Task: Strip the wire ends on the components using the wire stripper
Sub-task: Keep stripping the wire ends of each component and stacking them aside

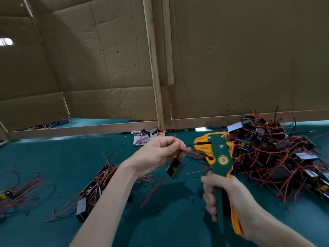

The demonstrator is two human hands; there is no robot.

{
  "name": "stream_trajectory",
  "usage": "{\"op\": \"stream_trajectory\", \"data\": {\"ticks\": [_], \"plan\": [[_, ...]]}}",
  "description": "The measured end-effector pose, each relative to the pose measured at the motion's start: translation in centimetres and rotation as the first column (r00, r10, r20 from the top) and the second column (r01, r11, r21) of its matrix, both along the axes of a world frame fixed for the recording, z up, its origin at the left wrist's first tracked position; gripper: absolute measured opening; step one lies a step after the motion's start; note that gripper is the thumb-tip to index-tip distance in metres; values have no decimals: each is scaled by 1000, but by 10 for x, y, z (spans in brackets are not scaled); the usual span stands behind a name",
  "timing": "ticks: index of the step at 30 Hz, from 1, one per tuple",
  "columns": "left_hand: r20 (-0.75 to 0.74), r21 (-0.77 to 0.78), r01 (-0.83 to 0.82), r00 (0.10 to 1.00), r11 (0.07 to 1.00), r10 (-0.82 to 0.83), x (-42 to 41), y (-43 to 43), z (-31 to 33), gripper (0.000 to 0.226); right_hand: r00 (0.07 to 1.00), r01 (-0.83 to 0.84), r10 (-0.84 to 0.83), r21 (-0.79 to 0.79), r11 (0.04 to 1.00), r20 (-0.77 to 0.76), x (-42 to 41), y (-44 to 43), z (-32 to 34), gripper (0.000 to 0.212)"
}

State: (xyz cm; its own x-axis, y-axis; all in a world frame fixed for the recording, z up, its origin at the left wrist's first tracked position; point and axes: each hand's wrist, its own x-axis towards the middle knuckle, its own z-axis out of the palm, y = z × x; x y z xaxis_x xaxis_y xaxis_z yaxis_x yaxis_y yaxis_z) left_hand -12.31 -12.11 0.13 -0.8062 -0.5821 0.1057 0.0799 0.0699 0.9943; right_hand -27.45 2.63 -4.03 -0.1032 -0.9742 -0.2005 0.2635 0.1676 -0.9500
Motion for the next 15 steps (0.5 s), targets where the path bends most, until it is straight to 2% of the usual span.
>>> {"op": "stream_trajectory", "data": {"ticks": [3,6,7,11,15], "plan": [[37,-73,-50,998,996,53,-7,1,-14,19,994,-7,7,-4,1000,108,-3,-5,0,27],[102,-240,-121,984,963,149,-13,-1,-26,21,974,-48,72,-116,992,214,-6,-9,1,7],[105,-260,-168,974,951,200,-13,-3,-30,21,975,-52,81,-142,989,208,-7,-10,1,9],[23,-207,-400,911,893,413,-11,-8,-41,17,973,-28,64,-161,987,222,-15,-10,1,17],[-112,-188,-479,878,857,466,-10,-4,-28,12,976,-56,85,-145,988,198,-23,-12,-1,20]]}}
